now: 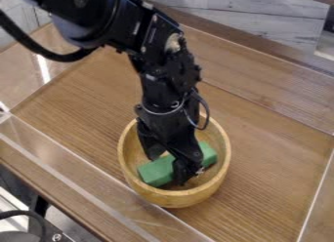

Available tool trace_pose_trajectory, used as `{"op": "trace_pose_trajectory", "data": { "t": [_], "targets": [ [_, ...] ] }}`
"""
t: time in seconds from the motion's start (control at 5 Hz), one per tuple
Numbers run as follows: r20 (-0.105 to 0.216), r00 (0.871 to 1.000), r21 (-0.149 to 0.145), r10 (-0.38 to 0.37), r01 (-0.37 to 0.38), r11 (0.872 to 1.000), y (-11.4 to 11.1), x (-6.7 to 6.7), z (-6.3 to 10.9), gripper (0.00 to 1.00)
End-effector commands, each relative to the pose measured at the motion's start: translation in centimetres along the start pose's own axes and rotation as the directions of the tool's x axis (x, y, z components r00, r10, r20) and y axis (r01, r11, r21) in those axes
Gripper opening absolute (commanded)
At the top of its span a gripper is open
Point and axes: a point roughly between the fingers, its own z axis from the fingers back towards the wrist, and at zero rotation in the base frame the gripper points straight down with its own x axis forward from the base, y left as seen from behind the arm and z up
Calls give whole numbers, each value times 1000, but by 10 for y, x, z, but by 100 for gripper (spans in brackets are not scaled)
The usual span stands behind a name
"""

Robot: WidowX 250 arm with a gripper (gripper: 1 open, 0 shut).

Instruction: Remove the green block from inside the brown bowl and put it on the table

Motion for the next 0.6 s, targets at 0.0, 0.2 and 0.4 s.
{"op": "trace_pose_trajectory", "data": {
  "t": [0.0,0.2,0.4],
  "targets": [
    [28,1000,7,-10,10,1000,0,7,3,100],
    [31,999,8,-13,13,1000,0,8,3,100],
    [33,999,10,-16,16,1000,0,9,2,100]
  ]
}}
